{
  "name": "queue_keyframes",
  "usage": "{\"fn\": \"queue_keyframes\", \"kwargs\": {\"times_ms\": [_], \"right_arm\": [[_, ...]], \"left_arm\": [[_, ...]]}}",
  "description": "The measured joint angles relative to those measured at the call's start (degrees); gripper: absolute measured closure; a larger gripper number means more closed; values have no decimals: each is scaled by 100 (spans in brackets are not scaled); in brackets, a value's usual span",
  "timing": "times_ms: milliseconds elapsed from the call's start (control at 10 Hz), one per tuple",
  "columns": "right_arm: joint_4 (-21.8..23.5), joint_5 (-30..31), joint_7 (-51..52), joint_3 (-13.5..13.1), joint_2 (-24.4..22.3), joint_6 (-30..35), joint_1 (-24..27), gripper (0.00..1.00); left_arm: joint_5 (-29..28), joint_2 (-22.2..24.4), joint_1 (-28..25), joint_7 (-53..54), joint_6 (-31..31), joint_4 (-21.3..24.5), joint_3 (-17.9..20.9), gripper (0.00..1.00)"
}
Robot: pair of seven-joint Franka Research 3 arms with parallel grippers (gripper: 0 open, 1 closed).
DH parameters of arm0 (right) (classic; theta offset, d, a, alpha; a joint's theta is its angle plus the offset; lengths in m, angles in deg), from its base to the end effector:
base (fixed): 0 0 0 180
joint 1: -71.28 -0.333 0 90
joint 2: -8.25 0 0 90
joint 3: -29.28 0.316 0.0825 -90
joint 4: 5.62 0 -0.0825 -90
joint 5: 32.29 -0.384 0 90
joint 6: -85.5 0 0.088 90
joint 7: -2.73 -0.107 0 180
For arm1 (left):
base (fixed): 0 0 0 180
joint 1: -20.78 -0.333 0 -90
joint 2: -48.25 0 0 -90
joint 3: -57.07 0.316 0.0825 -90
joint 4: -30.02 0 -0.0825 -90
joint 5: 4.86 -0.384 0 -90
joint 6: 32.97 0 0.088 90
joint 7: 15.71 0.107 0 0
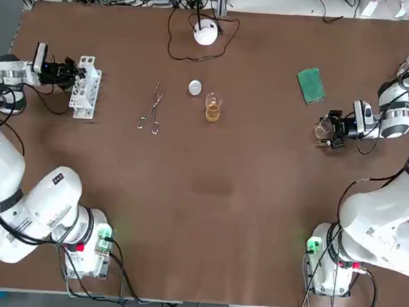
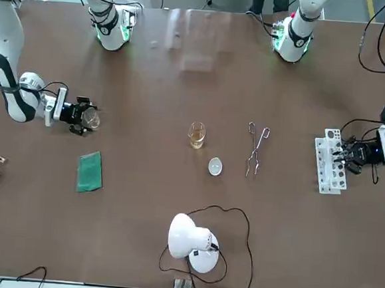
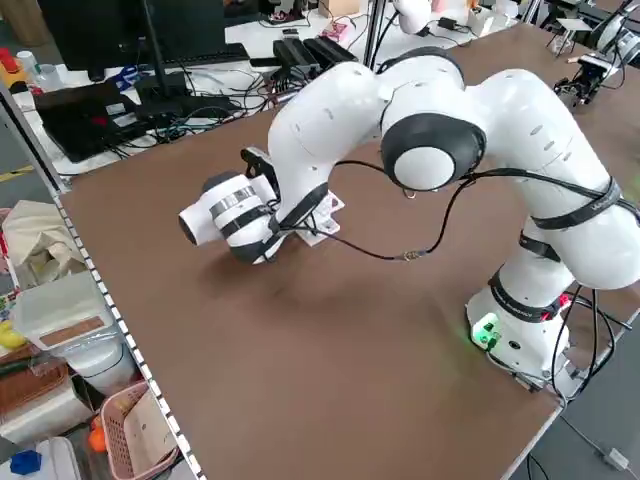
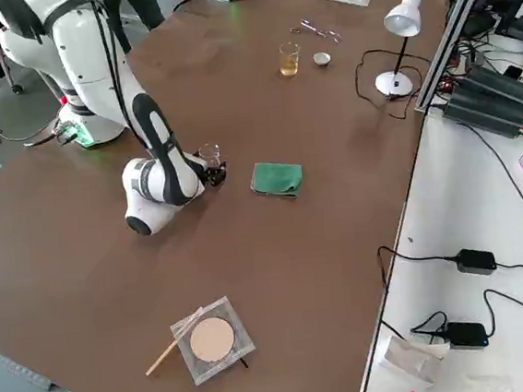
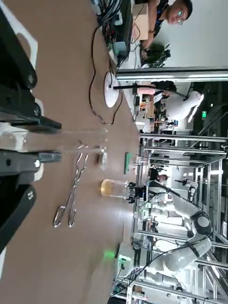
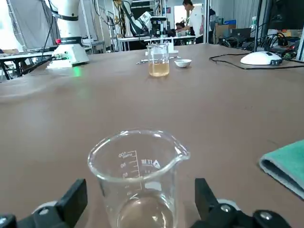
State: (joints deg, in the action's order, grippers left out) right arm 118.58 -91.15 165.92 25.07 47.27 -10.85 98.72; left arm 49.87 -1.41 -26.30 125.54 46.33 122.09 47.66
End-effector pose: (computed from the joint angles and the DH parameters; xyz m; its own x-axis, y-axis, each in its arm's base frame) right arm 0.4093 -0.1610 0.0703 0.0668 0.2913 0.9543 0.9972 -0.0508 -0.0543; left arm 0.5222 0.2899 0.1464 0.0682 -0.1003 0.9926 -0.9908 -0.1231 0.0556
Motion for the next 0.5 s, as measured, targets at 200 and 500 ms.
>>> {"fn": "queue_keyframes", "kwargs": {"times_ms": [200, 500], "right_arm": [[0, -85, 17, 1, 12, 0, -73, 0], [-1, -164, 27, 0, 37, -4, -110, 0]], "left_arm": [[0, 3, -3, 0, -2, -11, -16, 79], [-18, 77, -6, 0, -41, -17, -56, 79]]}}
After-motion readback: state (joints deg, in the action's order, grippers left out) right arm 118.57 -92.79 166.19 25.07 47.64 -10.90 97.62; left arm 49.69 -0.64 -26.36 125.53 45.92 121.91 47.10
